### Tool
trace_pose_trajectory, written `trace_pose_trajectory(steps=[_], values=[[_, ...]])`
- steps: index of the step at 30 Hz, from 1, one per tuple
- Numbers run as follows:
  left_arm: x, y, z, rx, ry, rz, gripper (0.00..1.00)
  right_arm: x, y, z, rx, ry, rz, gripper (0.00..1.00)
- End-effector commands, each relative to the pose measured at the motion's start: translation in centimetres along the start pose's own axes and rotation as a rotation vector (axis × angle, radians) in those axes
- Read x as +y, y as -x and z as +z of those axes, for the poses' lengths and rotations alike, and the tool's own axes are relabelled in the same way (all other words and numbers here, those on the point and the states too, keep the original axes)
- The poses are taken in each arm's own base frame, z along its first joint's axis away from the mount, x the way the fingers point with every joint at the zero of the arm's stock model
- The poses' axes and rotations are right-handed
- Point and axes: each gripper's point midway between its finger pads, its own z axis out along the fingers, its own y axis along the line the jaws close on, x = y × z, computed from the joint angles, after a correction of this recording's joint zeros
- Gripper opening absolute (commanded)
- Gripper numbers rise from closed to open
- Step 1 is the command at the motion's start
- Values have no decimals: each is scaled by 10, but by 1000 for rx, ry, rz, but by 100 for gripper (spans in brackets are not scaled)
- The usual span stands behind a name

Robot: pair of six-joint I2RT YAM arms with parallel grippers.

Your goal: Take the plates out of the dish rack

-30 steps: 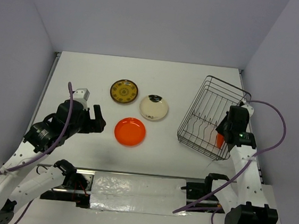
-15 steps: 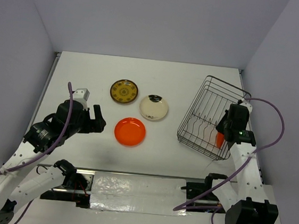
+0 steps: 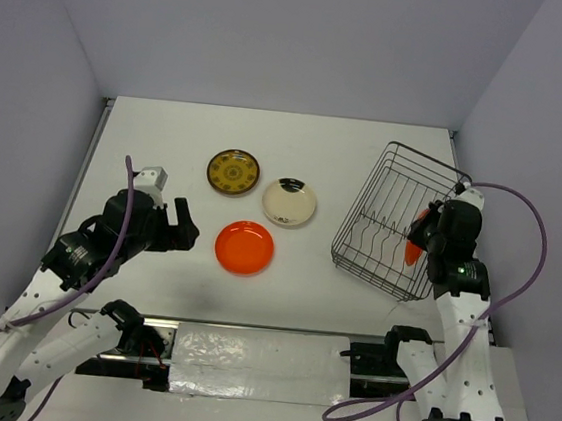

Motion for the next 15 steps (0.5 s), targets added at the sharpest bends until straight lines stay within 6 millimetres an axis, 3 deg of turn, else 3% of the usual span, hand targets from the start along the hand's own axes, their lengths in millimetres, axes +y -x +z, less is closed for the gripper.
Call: trace_pose_trajectory(steps=[1,4,5,7,8,9,10,13,14,15], values=[[-5,9,-4,-47,-34,12,99,27,56,-24,-172,114,13,10],[0,11,-7,-67,-14,-6,100,58,83,-48,-253,271,6,9],[3,14,-9,-85,5,-23,100,77,90,-60,-261,360,-14,8],[9,16,-11,-104,36,-44,99,93,94,-68,-249,415,-41,8],[16,18,-14,-121,71,-65,100,115,93,-78,-233,492,-86,7],[18,20,-16,-133,82,-78,100,125,91,-82,-223,522,-108,7],[22,21,-19,-146,96,-94,100,149,87,-98,-214,605,-157,6],[32,28,-23,-186,131,-122,100,185,71,-105,-146,682,-229,2],[34,32,-23,-203,142,-126,100,212,42,-108,-57,749,-295,1],[35,35,-23,-209,150,-123,99,220,33,-105,-42,731,-328,1]])
